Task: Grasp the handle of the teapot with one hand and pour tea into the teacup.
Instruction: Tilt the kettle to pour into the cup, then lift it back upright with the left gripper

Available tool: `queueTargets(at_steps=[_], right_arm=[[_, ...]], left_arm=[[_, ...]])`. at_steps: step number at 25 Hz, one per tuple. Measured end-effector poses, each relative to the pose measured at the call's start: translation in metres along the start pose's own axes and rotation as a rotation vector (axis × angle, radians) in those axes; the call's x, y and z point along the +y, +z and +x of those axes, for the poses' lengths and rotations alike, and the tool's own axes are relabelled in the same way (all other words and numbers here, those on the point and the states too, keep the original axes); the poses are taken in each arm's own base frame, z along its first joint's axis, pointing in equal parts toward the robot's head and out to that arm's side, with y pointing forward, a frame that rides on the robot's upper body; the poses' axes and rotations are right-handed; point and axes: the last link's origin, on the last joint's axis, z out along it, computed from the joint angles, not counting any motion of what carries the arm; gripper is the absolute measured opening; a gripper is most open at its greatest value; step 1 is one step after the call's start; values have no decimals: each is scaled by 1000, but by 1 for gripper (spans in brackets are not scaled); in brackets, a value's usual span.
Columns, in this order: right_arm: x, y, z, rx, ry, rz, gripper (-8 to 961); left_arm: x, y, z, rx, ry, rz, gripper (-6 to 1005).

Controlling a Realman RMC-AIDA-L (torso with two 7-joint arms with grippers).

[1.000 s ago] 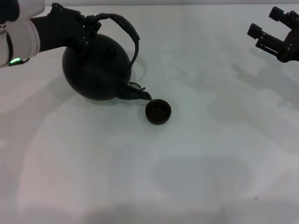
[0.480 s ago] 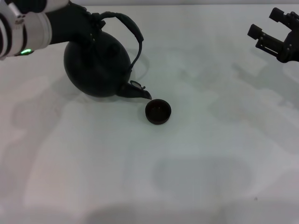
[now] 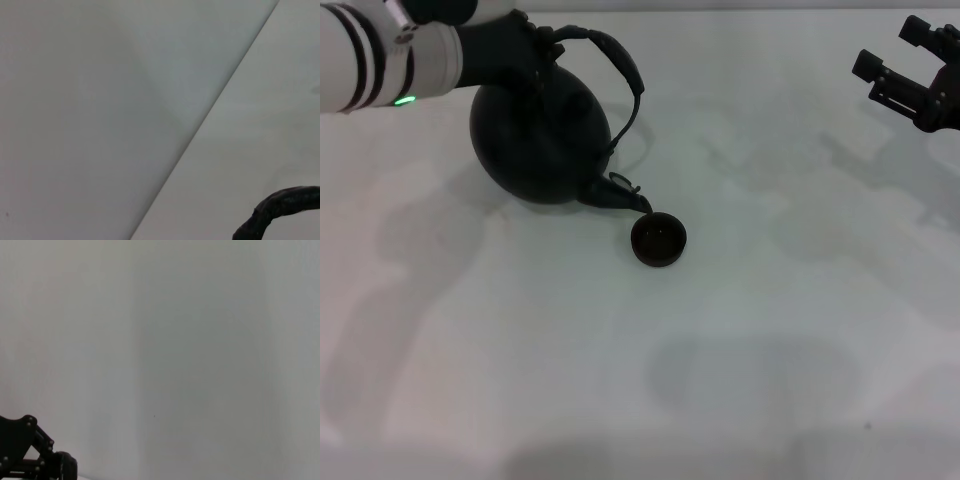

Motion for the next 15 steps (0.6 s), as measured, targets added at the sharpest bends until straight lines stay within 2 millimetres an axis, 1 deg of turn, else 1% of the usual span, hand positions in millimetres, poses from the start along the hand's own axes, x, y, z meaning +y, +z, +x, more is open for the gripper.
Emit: queueTargets(at_steps=[6, 15], right_arm=[[0, 0, 0, 2, 0, 2, 848], [0, 1, 0, 1, -2, 1, 845]], left_arm=[[-1, 2, 10, -15, 43, 16, 116], [15, 10, 26, -34, 132, -10, 115]])
